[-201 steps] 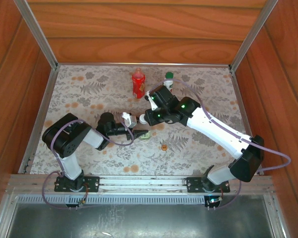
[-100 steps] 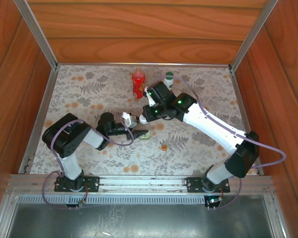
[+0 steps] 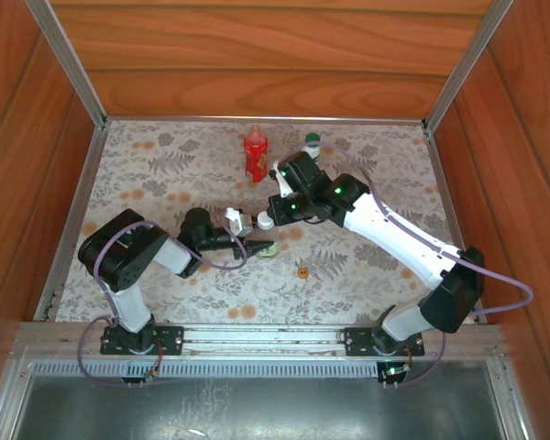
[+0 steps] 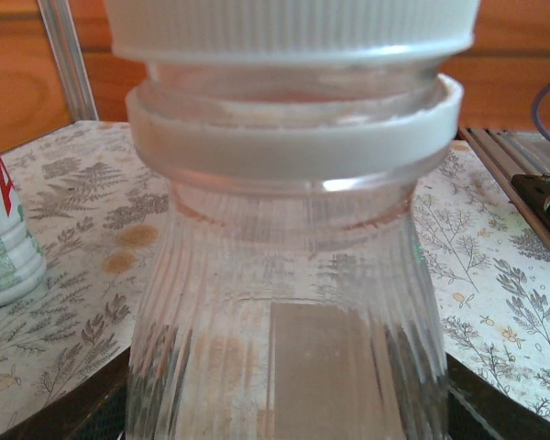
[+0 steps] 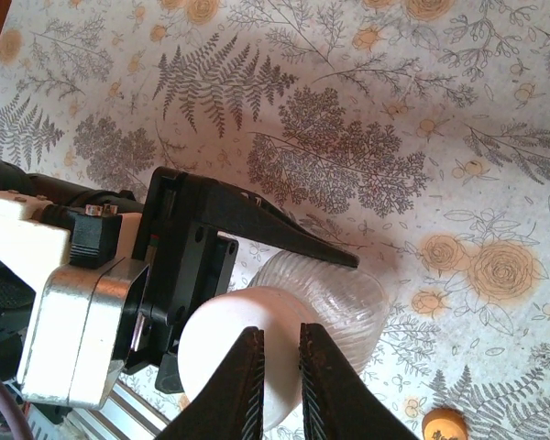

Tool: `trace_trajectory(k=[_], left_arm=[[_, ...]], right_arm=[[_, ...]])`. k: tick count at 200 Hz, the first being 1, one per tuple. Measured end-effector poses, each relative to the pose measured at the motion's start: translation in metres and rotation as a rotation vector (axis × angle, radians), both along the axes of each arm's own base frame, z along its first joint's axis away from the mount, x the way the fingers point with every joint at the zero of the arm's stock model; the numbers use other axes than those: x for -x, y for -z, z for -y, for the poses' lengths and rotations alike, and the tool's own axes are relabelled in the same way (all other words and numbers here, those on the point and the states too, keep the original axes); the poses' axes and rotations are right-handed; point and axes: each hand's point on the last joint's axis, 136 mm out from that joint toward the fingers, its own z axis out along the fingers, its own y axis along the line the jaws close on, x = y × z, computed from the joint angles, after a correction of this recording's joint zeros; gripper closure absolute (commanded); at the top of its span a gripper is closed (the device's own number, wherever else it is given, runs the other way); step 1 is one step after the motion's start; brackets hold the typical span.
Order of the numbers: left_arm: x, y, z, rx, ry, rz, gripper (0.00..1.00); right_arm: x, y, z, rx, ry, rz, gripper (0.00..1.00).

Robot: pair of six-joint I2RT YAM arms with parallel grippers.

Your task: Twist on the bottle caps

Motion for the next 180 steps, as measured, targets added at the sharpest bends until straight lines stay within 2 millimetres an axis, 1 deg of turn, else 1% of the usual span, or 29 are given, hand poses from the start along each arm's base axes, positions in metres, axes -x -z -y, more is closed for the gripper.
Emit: trace_trajectory(k=[43,61,78,117,137,153,180], left_arm=[[0.000,0.000,0.000,0.000,0.000,0.000,0.41],[0.000,0.000,0.000,0.001,0.000,0.001,0.41],[0.000,0.000,0.000,0.000,0.000,0.001,0.41],[0.000,0.000,0.000,0.001,0.000,0.002,0.41],[0.000,0.000,0.000,0.001,0.000,0.002,0.41],[0.000,0.000,0.000,0.001,0.000,0.002,0.41],[0.000,0.000,0.000,0.001,0.000,0.002,0.41]], right_arm=[[0.008,0.000,0.005,0.007,-0.002,-0.026,0.84],[0.010,0.000,0.007,0.015,-0.003,-0.035,0.79],[0.011,0.001,0.009,0.022,-0.001,-0.038,0.78],[0.005,-0.002,0.013,0.025,0.013,-0.039,0.78],[-0.003,-0.004,0.010,0.024,0.015,-0.034,0.79],[-0.008,-0.002,0.008,0.027,0.015,-0.037,0.80],[-0.008,-0.001,0.006,0.017,0.007,-0.048,0.81]])
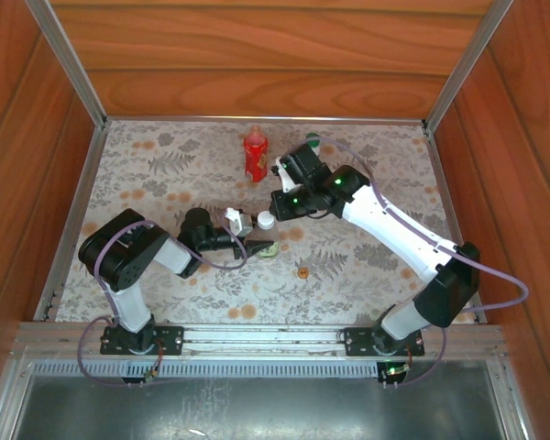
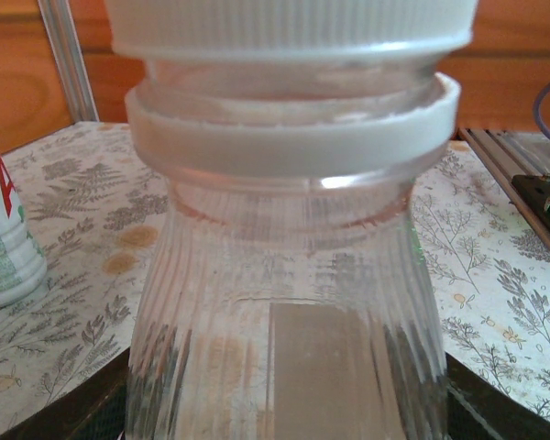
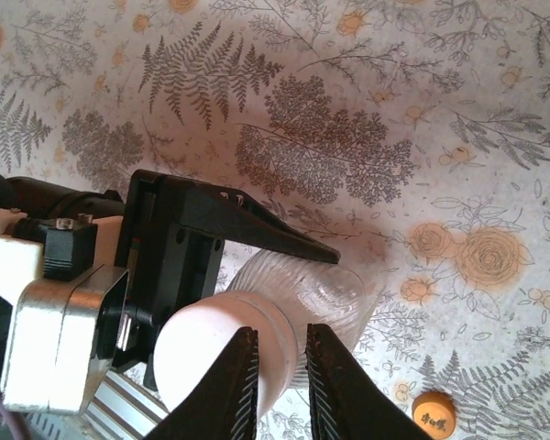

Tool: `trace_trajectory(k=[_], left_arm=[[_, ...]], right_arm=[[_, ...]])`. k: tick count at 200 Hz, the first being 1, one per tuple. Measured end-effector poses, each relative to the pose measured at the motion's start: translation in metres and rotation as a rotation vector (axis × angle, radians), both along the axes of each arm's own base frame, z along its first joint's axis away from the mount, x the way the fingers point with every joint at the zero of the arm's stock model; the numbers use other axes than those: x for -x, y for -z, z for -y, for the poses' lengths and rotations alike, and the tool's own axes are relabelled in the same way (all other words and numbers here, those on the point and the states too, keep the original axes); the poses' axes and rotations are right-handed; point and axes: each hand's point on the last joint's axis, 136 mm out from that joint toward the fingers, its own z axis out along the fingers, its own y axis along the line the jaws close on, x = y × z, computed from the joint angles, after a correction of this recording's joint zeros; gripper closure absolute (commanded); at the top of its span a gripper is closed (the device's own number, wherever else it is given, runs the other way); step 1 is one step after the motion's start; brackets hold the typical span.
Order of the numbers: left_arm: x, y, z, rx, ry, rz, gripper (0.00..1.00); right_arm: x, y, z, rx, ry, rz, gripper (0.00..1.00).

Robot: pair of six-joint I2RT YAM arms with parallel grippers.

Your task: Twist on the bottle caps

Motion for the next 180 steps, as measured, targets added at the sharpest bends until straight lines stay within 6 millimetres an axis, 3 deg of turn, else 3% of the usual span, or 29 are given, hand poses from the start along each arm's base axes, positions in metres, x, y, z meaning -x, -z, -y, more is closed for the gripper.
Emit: trace_trajectory(k=[97,160,180], left_arm=[[0.001,0.000,0.000,0.000,0.004,0.003,0.41],[0.001,0.000,0.000,0.000,0.007,0.005,0.41],[0.001,0.000,0.000,0.000,0.007,0.005,0.41]], right_arm=[[0.007,0.000,-0.005,-0.050,-0.018,-0.028,0.89],[0.021,0.001,0.003,-0.068,-0.016,-0.068,0.88],[0.022,0.002,0.004,-0.066,-0.015,-0.074,0.82]])
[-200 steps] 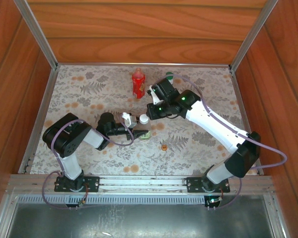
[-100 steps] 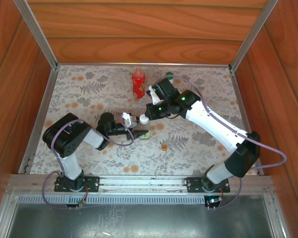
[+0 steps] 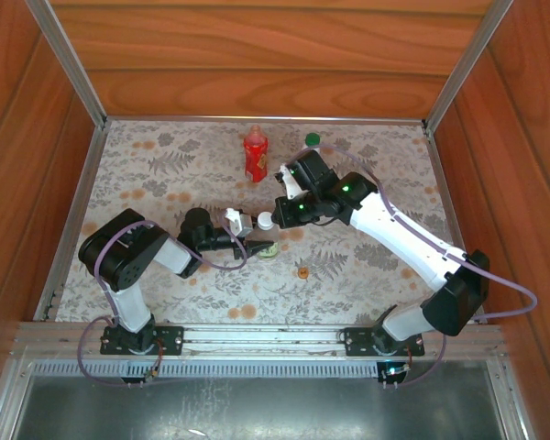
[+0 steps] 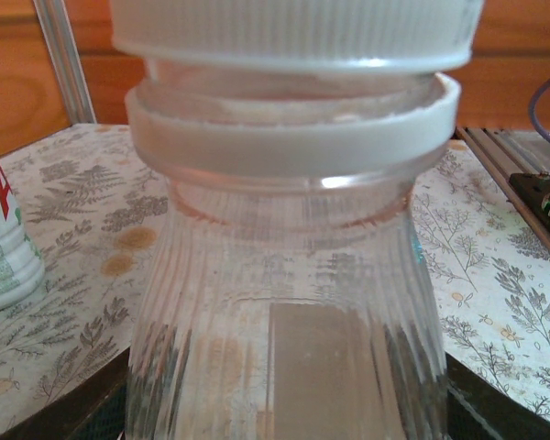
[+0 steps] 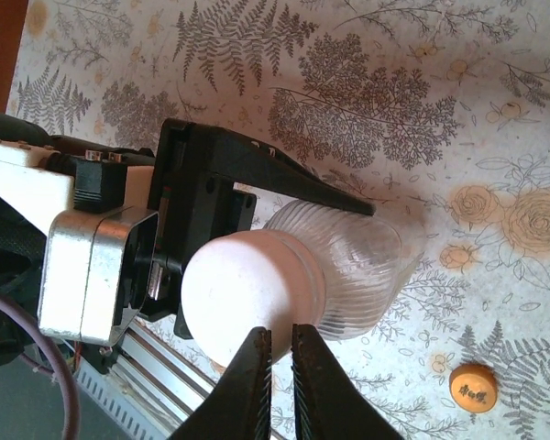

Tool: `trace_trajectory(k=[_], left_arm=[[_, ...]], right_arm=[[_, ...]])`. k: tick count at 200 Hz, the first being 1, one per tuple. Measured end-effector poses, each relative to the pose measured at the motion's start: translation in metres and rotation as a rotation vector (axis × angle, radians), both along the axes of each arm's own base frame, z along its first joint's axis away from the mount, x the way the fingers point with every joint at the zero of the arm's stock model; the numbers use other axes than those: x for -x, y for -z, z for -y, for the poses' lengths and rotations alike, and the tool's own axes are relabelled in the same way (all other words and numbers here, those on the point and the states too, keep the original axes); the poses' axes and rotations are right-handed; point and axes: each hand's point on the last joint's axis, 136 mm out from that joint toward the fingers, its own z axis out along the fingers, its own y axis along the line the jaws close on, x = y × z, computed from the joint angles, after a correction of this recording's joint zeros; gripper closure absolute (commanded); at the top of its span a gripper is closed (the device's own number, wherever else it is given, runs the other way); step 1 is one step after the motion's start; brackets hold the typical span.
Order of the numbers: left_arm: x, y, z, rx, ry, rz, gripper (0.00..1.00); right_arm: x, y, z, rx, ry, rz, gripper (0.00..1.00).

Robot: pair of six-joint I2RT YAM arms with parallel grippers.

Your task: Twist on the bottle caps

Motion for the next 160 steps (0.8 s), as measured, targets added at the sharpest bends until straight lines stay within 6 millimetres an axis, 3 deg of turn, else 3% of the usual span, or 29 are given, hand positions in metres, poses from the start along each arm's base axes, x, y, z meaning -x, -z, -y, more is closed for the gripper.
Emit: trace_trajectory(k=[22,45,80,112,160], left_arm=[[0.000,0.000,0.000,0.000,0.000,0.001,0.41],[0.000,0.000,0.000,0.001,0.000,0.001,0.41],[0.000,0.000,0.000,0.001,0.001,0.001,0.41],[0.000,0.000,0.000,0.001,0.001,0.001,0.41],[0.000,0.000,0.000,0.001,0.003,0.002,0.41]], right_arm=[[0.000,0.000,0.001,0.003,0.006,0.002,0.72],[-0.004,-0.002,0.002,0.003,0.013,0.008,0.71],[-0.016,-0.007,-0.004,-0.009,0.012,0.024,0.77],[-0.021,-0.001,-0.008,-0.005,0.005,0.013,0.85],[-0.002,0.001,-0.001,-0.057,-0.019,-0.019,0.86]])
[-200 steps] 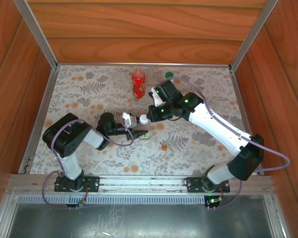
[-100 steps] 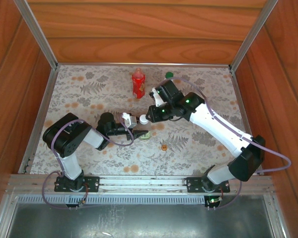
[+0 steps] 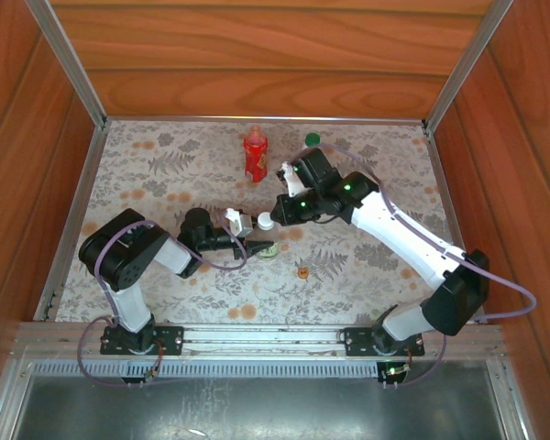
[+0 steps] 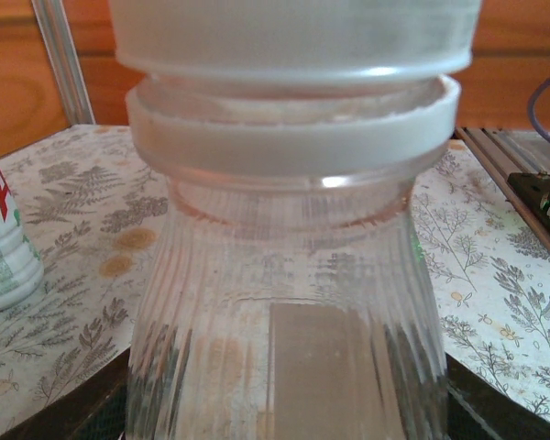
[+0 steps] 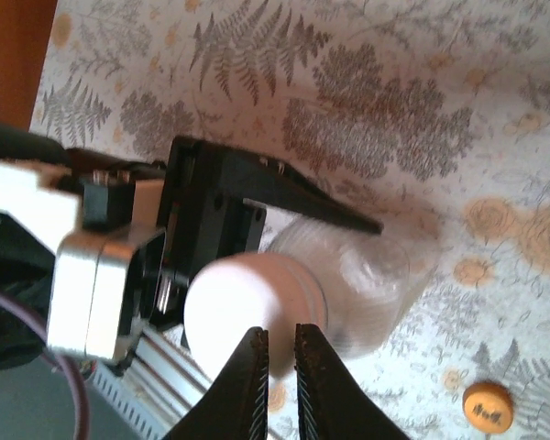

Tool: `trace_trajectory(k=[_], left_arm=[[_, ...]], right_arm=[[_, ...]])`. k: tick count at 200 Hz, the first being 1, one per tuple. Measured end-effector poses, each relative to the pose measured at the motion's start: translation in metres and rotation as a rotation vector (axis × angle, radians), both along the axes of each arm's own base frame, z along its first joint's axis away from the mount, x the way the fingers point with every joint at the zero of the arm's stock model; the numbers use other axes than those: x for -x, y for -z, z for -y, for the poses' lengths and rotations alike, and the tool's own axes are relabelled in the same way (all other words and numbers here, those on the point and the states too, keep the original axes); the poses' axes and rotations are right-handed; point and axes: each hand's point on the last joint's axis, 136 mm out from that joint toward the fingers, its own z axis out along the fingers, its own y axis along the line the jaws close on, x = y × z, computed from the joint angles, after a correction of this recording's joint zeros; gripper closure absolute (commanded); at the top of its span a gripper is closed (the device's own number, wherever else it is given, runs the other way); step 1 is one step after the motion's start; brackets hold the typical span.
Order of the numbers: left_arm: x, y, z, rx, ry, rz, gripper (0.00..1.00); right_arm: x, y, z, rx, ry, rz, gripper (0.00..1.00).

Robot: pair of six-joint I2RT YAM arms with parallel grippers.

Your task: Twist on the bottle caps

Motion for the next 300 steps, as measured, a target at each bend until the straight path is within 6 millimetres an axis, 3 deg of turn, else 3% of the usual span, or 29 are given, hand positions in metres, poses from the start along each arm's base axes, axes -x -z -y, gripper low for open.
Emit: trace_trajectory(k=[39,70,116,162,213,230,266,300], left_arm=[[0.000,0.000,0.000,0.001,0.001,0.001,0.41],[0.000,0.000,0.000,0.001,0.001,0.000,0.41],[0.000,0.000,0.000,0.002,0.002,0.002,0.41],[0.001,0.000,0.001,0.004,0.012,0.006,0.41],[0.001,0.000,0.001,0.004,0.011,0.007,0.41],[0.001,0.000,0.001,0.004,0.011,0.006,0.41],[0.002,-0.001,0.001,0.003,0.016,-0.004,0.41],[0.011,-0.014,0.001,0.024,0.058,-0.011,0.41]], right_arm=[[0.013,-0.003,0.006,-0.023,-0.002,-0.018,0.83],[0.000,-0.010,0.008,-0.035,0.030,0.005,0.75],[-0.022,-0.003,-0.003,-0.037,0.031,-0.004,0.80],[-0.012,0.001,-0.006,-0.085,-0.008,-0.026,0.86],[0.024,0.005,0.007,-0.123,-0.039,-0.094,0.86],[0.026,0.002,0.008,-0.125,-0.049,-0.077,0.77],[0.026,-0.013,0.011,-0.129,-0.169,0.082,0.37],[0.038,-0.036,0.014,-0.134,-0.455,0.385,0.28]])
